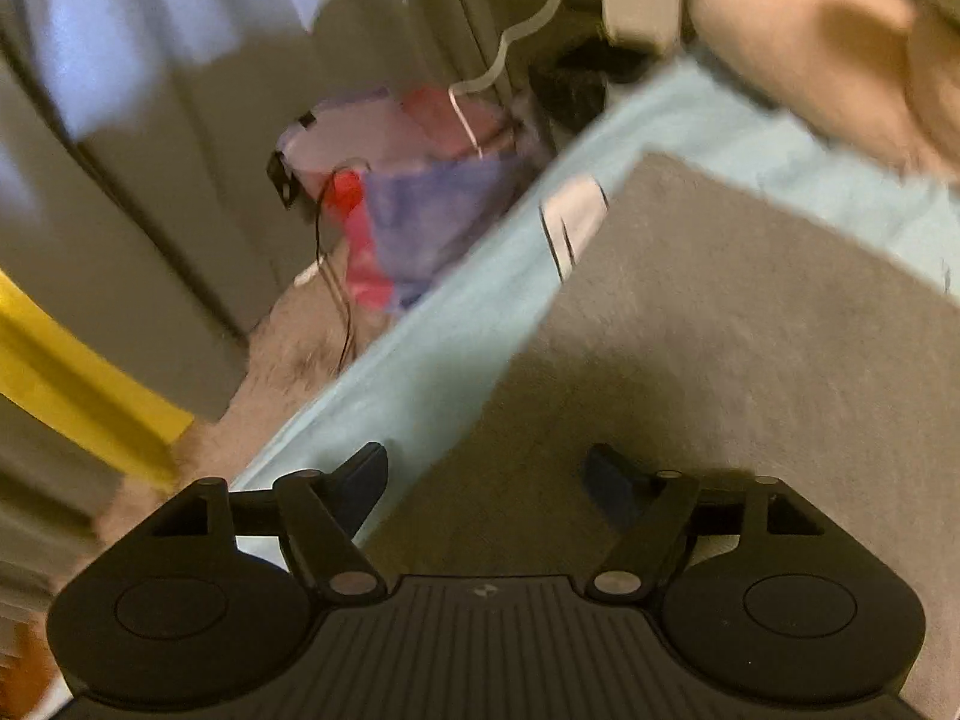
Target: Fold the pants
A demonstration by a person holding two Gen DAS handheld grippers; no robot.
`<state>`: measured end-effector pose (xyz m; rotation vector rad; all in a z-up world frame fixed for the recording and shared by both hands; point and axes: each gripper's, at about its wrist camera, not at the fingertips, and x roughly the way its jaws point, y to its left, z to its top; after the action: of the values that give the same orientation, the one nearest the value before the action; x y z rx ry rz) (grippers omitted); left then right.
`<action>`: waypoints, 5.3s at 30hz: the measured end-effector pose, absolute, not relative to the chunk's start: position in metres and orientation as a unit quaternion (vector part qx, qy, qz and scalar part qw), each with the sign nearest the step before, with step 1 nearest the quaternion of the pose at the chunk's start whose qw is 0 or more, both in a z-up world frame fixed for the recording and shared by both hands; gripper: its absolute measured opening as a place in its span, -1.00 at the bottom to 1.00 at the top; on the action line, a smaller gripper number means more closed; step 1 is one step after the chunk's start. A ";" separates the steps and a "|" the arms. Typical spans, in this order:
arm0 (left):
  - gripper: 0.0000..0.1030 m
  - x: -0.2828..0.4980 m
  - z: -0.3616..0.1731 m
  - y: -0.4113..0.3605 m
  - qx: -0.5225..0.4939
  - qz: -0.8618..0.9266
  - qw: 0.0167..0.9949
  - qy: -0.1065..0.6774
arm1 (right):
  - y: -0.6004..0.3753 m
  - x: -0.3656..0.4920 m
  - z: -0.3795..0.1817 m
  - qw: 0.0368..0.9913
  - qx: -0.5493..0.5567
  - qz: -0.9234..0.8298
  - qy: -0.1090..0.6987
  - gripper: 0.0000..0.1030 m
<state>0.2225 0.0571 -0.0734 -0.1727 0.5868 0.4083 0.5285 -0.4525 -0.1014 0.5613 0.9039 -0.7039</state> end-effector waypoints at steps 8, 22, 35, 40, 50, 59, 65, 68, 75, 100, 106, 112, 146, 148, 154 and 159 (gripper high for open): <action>1.00 0.223 -0.073 0.061 -0.096 0.193 0.933 0.286 | -0.461 0.477 -0.073 0.838 0.255 -0.308 0.371 -0.88; 1.00 0.195 -0.050 0.095 -0.277 0.095 0.925 0.242 | -0.447 0.164 -0.071 0.840 0.367 -0.276 0.290 -0.75; 0.72 0.319 -0.029 0.175 -0.391 0.039 0.868 0.304 | -0.498 0.162 -0.116 0.797 0.518 -0.230 0.207 -0.03; 0.14 0.385 -0.058 0.180 -0.416 0.047 0.816 0.399 | -0.500 0.166 -0.122 0.790 0.530 -0.227 0.209 -0.43; -0.83 0.353 -0.010 0.181 -0.446 -0.005 0.816 0.367 | -0.521 0.198 -0.094 0.791 0.499 -0.209 0.285 -0.91; -0.82 0.151 0.021 0.209 -0.424 -0.101 0.856 0.277 | -0.533 0.093 0.008 0.880 0.397 -0.159 0.209 -0.90; -0.79 0.098 -0.081 0.219 -0.417 0.011 0.819 0.395 | -0.530 0.058 -0.058 0.844 0.381 -0.197 0.321 -0.89; -0.52 0.091 -0.086 0.226 -0.445 0.033 0.813 0.374 | -0.526 0.061 -0.087 0.826 0.369 -0.226 0.360 -0.85; -0.05 0.130 -0.086 0.247 -0.455 0.077 0.810 0.362 | -0.528 0.072 -0.084 0.822 0.407 -0.218 0.332 -0.42; 0.50 0.116 -0.011 0.167 -0.213 0.120 0.923 0.297 | -0.500 0.043 -0.037 0.860 0.184 -0.379 0.288 -0.03; 0.52 0.165 -0.047 0.075 -0.141 0.014 0.919 0.368 | -0.458 0.072 -0.038 0.911 0.160 -0.238 0.298 -0.02; 0.53 0.214 -0.098 0.000 -0.018 -0.028 0.915 0.402 | -0.454 0.111 -0.079 0.878 0.144 -0.171 0.423 0.37; 0.96 0.162 -0.064 -0.007 0.001 -0.014 0.918 0.395 | -0.494 0.062 -0.099 0.917 0.096 -0.209 0.326 0.51; 0.96 0.154 -0.069 0.008 -0.012 0.044 0.909 0.414 | -0.512 0.046 -0.094 0.909 0.122 -0.242 0.317 0.02; 0.95 0.137 -0.055 0.033 -0.113 0.118 0.902 0.399 | -0.561 -0.001 -0.078 0.873 0.289 -0.286 0.268 -0.27; 0.95 0.130 -0.050 0.026 -0.103 0.106 0.905 0.399 | -0.588 -0.030 -0.088 0.821 0.454 -0.264 0.222 -0.19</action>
<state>0.1302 0.0265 -0.0505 -0.2122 0.8248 0.2199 -0.0296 -0.5883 -0.0884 0.9665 0.4731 -0.5614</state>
